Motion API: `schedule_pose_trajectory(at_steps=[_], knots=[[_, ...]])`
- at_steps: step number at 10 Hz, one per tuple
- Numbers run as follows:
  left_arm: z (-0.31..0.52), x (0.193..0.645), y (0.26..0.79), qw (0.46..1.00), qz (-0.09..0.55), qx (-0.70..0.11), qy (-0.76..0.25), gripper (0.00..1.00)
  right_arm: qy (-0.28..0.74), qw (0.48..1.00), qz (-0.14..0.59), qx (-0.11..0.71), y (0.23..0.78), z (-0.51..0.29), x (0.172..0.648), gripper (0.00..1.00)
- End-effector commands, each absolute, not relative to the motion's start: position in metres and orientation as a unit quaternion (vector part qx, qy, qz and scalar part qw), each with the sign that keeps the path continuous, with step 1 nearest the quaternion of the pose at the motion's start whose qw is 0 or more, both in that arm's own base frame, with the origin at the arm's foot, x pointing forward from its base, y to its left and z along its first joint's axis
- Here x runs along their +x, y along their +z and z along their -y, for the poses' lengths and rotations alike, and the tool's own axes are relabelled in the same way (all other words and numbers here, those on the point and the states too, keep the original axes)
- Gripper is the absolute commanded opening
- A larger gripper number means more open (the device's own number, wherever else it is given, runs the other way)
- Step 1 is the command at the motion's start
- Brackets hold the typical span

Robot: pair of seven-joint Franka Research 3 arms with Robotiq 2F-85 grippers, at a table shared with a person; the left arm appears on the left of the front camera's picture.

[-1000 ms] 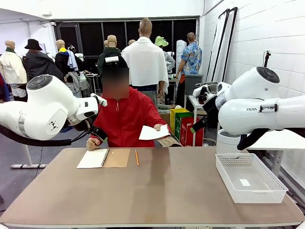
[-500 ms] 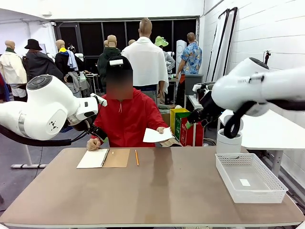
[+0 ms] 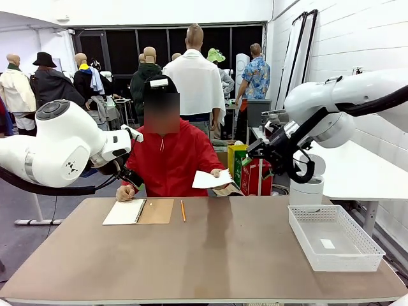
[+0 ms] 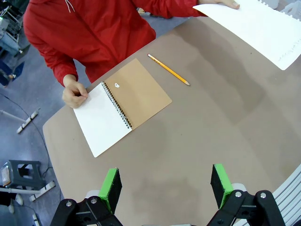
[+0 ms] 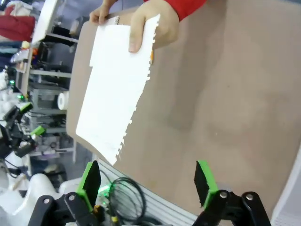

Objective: Sort the paper based on its condition.
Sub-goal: If a person hands you a paper, place it in the Organizing basket , and if it's crumpled, put it in the Trash can.

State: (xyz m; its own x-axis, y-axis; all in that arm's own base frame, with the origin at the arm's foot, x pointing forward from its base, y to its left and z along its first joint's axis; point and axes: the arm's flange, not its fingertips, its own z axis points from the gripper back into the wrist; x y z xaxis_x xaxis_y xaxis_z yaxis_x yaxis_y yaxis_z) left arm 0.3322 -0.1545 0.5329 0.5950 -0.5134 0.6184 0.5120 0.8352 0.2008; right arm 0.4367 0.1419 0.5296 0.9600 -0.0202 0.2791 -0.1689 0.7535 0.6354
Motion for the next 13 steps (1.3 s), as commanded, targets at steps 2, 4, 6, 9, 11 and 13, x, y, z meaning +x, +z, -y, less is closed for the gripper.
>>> schedule_pose_trajectory(at_steps=[2, 4, 6, 9, 11, 13], knots=[[0.155, 0.332, 0.533, 0.893, 0.346, 0.002, -0.287, 1.00, 0.031, 0.928, 0.127, 0.348, 0.529, -0.149, 0.443, 1.00], [0.155, 0.332, 0.533, 0.893, 0.346, 0.002, -0.287, 1.00, 0.021, 0.923, 0.125, 0.363, 0.523, -0.141, 0.440, 1.00], [0.155, 0.332, 0.533, 0.893, 0.346, 0.002, -0.287, 1.00, 0.019, 0.927, 0.126, 0.352, 0.522, -0.142, 0.440, 1.00], [0.155, 0.332, 0.533, 0.893, 0.346, 0.002, -0.287, 1.00, -0.075, 0.889, 0.004, 0.452, 0.504, -0.153, 0.485, 1.00], [0.155, 0.332, 0.533, 0.893, 0.346, 0.002, -0.287, 1.00, -0.101, 0.875, -0.023, 0.473, 0.493, -0.160, 0.500, 1.00], [0.155, 0.332, 0.533, 0.893, 0.346, 0.002, -0.287, 1.00, -0.120, 0.867, -0.050, 0.481, 0.483, -0.164, 0.510, 1.00]])
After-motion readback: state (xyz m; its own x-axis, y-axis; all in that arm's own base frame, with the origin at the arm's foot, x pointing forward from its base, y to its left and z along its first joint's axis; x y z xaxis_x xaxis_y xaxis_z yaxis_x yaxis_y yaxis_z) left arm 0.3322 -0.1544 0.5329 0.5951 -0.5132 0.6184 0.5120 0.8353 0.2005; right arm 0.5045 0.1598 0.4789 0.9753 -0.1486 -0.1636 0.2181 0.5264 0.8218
